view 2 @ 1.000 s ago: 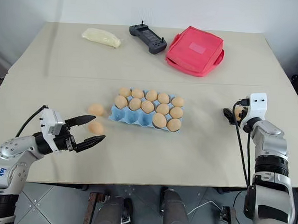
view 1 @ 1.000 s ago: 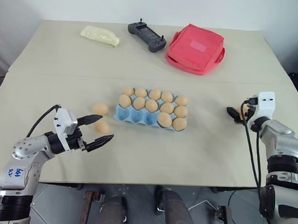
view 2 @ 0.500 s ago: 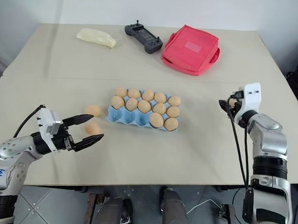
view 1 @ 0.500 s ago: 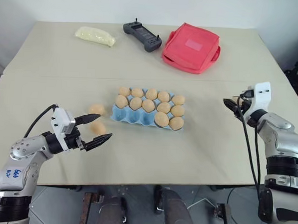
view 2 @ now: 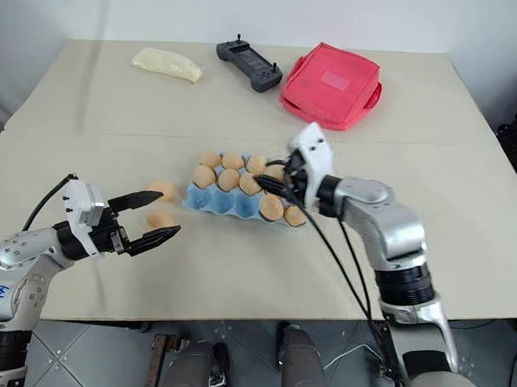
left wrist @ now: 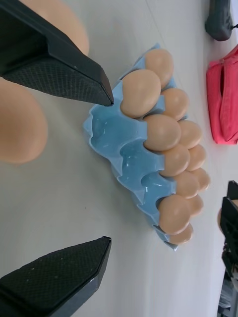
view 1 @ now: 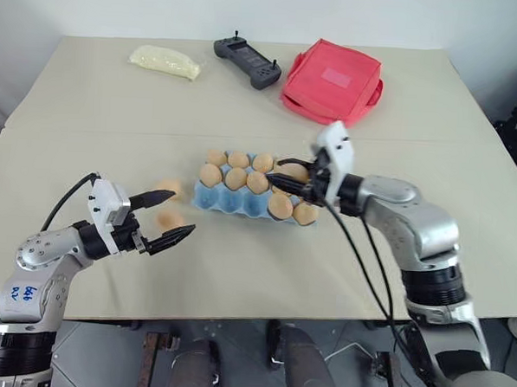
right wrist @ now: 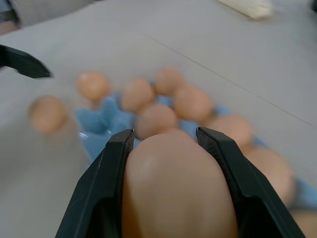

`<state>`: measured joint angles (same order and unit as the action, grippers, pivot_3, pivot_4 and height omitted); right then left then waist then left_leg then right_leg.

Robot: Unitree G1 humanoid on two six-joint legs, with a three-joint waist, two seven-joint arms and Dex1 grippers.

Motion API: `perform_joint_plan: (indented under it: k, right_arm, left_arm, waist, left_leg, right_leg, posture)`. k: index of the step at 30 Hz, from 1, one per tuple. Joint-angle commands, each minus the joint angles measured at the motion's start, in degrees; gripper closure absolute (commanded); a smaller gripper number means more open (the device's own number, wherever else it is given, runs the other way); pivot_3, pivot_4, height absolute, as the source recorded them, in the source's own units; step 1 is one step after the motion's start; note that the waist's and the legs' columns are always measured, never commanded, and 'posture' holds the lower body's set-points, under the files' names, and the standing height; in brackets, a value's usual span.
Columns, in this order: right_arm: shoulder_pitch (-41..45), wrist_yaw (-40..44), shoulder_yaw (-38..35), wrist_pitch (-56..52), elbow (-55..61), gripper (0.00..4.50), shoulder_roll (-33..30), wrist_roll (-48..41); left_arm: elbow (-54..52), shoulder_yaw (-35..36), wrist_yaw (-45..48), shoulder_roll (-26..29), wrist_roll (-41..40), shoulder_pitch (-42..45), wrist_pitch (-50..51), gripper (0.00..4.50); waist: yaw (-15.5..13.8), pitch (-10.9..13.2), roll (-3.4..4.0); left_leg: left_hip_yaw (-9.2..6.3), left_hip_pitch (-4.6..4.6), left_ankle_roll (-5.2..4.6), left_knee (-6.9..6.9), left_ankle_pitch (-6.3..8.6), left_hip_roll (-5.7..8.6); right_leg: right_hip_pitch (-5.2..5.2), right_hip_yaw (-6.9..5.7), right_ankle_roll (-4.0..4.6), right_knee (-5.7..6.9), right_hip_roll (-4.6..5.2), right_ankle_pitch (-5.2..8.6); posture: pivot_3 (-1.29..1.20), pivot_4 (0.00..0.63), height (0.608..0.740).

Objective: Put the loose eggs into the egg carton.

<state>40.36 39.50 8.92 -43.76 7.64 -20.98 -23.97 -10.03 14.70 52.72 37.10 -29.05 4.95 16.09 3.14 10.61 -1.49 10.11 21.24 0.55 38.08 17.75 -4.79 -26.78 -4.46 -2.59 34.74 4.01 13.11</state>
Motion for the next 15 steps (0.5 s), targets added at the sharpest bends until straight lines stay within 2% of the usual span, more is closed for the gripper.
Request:
perform_joint_plan:
  k: [1, 14, 15]
  right_arm:
    - [2.0, 0.9, 2.1, 2.0, -0.1, 2.83, 2.0, 0.8]
    - [1.9, 2.0, 7.3, 7.5, -7.6, 2.83, 6.1, 5.7]
    - [1.9, 2.1, 7.3, 7.9, -8.0, 2.5, 6.4, 6.0]
  left_arm:
    - [-0.9, 1.7, -0.2, 0.7, -0.5, -0.4, -0.8, 0.0]
    - [-3.4, 4.6, -2.2, 0.7, -0.5, -3.9, -1.6, 0.0]
    - [-3.6, 4.7, -2.4, 0.8, -0.5, -4.0, -1.6, 0.0]
  waist:
    - [0.0, 0.0, -0.01]
    - [0.2, 0.0, -0.01]
    - [0.1, 0.0, -0.01]
  left_leg:
    - [0.0, 0.01, 0.0, 0.0, 0.0, 0.0]
    - [0.04, 0.0, 0.0, 0.0, 0.03, 0.0]
    - [0.04, 0.0, 0.0, 0.0, 0.02, 0.0]
  right_leg:
    - [0.0, -0.01, 0.0, -0.01, 0.0, 0.0]
    - [-0.03, -0.03, 0.01, 0.01, 0.06, 0.0]
    - [-0.04, -0.04, 0.01, 0.03, 0.06, 0.01]
  posture:
    - [0.0, 0.15, 0.74]
    - [0.0, 0.15, 0.74]
    - [0.0, 0.15, 0.74]
